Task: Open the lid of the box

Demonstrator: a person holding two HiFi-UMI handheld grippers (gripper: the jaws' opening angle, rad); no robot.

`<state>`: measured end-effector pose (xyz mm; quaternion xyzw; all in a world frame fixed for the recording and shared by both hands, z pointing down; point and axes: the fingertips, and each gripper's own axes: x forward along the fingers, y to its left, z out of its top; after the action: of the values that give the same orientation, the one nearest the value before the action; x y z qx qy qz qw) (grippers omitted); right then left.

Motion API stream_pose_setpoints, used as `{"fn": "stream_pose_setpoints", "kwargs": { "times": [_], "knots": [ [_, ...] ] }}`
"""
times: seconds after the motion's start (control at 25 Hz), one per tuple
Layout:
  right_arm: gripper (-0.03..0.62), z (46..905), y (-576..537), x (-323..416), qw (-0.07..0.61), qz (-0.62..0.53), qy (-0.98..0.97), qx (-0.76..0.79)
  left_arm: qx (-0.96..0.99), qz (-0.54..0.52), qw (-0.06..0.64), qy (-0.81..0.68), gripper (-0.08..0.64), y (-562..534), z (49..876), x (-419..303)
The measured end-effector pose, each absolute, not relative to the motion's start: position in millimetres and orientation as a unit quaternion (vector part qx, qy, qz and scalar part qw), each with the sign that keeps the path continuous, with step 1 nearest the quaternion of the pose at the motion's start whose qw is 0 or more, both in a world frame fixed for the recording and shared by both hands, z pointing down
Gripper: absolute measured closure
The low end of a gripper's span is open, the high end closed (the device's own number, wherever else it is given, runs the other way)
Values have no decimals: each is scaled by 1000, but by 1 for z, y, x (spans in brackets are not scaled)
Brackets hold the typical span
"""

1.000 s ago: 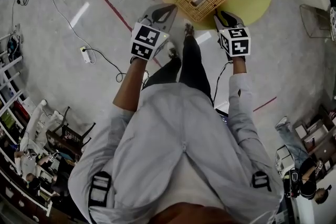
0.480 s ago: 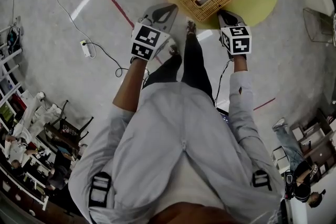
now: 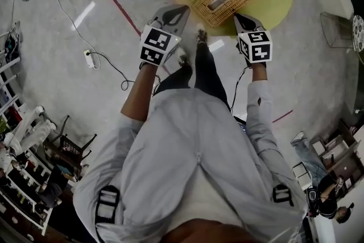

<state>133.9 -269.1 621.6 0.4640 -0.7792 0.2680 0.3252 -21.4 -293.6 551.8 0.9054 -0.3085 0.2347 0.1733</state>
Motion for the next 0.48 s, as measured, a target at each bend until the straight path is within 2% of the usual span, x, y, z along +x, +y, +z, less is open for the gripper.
{"fn": "stream_pose_setpoints", "kwargs": {
  "times": [0.48],
  "knots": [
    [558, 554, -297, 120, 313, 218, -811, 444, 905, 200, 150, -344, 531, -315, 507, -36]
  ]
}}
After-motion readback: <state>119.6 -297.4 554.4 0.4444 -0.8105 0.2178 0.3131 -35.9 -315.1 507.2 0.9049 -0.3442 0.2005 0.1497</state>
